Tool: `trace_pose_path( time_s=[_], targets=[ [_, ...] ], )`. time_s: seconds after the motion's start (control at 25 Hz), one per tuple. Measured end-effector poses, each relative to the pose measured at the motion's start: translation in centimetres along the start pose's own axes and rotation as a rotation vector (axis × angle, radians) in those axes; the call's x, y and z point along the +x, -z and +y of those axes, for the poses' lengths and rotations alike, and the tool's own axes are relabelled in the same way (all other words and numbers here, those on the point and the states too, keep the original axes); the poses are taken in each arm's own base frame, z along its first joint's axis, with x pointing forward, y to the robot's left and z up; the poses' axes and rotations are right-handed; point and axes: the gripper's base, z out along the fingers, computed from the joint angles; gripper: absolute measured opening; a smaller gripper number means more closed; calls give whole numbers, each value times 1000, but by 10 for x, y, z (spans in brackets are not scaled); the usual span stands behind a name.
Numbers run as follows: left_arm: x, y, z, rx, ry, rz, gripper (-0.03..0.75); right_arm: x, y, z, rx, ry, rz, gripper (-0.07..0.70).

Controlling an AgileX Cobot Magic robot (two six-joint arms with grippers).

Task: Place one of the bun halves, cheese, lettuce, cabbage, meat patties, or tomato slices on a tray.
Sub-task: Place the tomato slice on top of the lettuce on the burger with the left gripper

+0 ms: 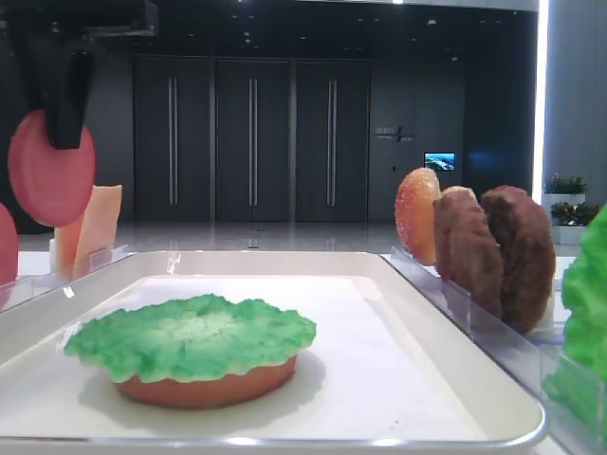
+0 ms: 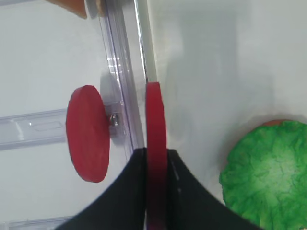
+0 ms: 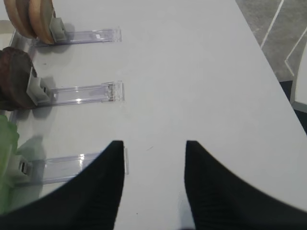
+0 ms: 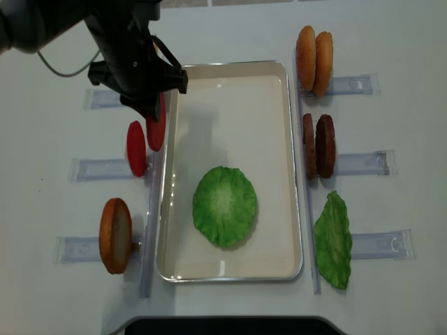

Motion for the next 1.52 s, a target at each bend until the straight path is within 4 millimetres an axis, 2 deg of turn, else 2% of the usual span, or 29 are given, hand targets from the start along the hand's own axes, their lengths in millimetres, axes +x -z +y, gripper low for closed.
trace_pose_path(
  time_s=[0.2,0.4,0.6,0.72,0.84,1.04,1.24,1.36,1.52],
  targets=[
    [4,6,2,-11,-3,24,57,0,0,0,0,0,0,290],
    [18,34,10,0,2,-6,57,0,0,0,0,0,0,290],
    [60,47,18,9,-19,9,57,0,0,0,0,0,0,290],
    [86,50,13,37,-36,-8,57,0,0,0,0,0,0,290],
    [97,54,13,63,-28,-33,57,0,0,0,0,0,0,290],
    [97,52,12,78,-22,-54,57,0,0,0,0,0,0,290],
    [90,54,2,189,-34,-125,57,0,0,0,0,0,0,290],
    [85,55,-13,340,-70,-163,57,0,0,0,0,0,0,290],
    [77,45,-40,571,-128,-153,57,0,0,0,0,0,0,290]
  ],
)
